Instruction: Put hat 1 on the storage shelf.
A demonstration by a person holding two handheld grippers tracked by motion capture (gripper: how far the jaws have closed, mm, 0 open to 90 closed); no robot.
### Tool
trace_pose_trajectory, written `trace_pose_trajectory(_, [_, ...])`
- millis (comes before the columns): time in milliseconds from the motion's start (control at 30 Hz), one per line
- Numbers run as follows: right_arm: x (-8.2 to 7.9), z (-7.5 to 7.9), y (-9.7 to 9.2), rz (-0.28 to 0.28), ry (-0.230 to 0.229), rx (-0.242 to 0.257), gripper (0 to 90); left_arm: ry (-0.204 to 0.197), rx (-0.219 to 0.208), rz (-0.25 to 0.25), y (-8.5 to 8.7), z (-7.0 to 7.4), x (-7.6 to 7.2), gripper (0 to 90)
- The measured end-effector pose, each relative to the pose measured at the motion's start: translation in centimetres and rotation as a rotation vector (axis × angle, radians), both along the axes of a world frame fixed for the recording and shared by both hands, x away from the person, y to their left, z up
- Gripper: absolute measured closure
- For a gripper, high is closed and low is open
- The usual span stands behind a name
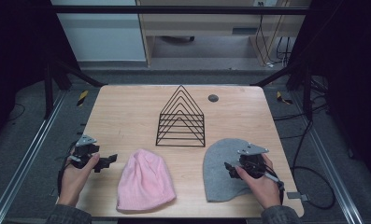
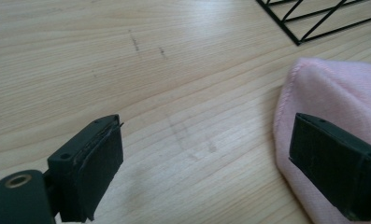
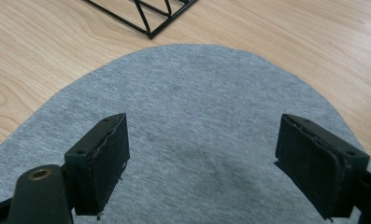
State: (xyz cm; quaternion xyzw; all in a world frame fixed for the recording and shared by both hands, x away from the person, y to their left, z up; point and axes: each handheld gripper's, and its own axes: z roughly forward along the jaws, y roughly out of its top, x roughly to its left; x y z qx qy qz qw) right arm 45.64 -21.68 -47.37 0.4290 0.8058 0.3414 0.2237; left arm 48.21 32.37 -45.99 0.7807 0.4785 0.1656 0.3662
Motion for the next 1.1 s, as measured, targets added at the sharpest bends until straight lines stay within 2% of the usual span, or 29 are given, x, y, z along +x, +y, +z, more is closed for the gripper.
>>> trace_pose_trajectory(67, [-0.1, 0.1, -0.2, -0.015, 0.012, -0.001, 17.7, -0.001, 0.006, -0.021, -0.3, 0.3, -0.2, 9.2])
trace_pose_trajectory(167, [0.0, 0.1, -0.6, -0.026, 0.016, -0.008, 17.6, -0.01, -0.015, -0.071, -1.0, 1.0, -0.7, 9.2])
trace_pose_trajectory(300, [-0.1, 0.0, -0.7, -0.04, 0.026, -0.009, 17.2, -0.052, 0.017, -0.114, -2.3, 2.5, -1.0, 9.9])
trace_pose_trajectory(400, [-0.1, -0.1, -0.9, -0.06, 0.034, -0.011, 16.3, -0.046, 0.005, -0.153, -3.4, 3.8, -0.5, 10.2])
trace_pose_trajectory(467, [-0.1, -0.1, -1.0, -0.07, 0.039, -0.007, 15.6, 0.002, 0.046, -0.206, -4.6, 4.5, 0.2, 10.3])
trace_pose_trajectory(533, [-0.1, 0.0, -1.1, -0.07, 0.035, -0.01, 15.5, 0.025, 0.091, -0.233, -5.4, 4.8, 0.7, 10.0])
trace_pose_trajectory(600, [-0.1, -0.1, -1.2, -0.072, 0.038, -0.013, 15.4, 0.057, 0.098, -0.269, -6.3, 4.8, 1.3, 10.4])
trace_pose_trajectory(633, [0.0, -0.1, -1.2, -0.072, 0.035, -0.014, 15.3, 0.091, 0.1, -0.28, -7.1, 4.5, 2.0, 10.9])
trace_pose_trajectory(667, [0.0, -0.1, -1.2, -0.072, 0.035, -0.014, 15.3, 0.091, 0.1, -0.28, -7.1, 4.5, 2.0, 12.8])
trace_pose_trajectory(767, [-0.1, -0.1, -1.1, -0.072, 0.037, -0.014, 15.6, 0.131, 0.156, -0.293, -8.0, 3.5, 3.1, 15.8])
trace_pose_trajectory(800, [-0.1, -0.1, -1.0, -0.07, 0.036, -0.017, 15.9, 0.149, 0.173, -0.293, -8.3, 2.9, 3.7, 20.7])
trace_pose_trajectory(833, [-0.2, -0.1, -1.0, -0.068, 0.035, -0.021, 16.1, 0.149, 0.173, -0.293, -8.3, 2.9, 3.7, 23.3])
trace_pose_trajectory(933, [-0.2, -0.1, -0.9, -0.067, 0.035, -0.025, 16.5, 0.186, 0.155, -0.294, -8.6, 2.0, 4.3, 28.3])
trace_pose_trajectory(1000, [-0.2, -0.2, -0.9, -0.065, 0.04, -0.025, 16.6, 0.193, 0.173, -0.291, -8.7, 1.6, 4.5, 35.4])
trace_pose_trajectory(1100, [-0.2, -0.2, -0.9, -0.063, 0.04, -0.021, 16.8, 0.204, 0.167, -0.285, -8.8, 1.1, 4.8, 37.3])
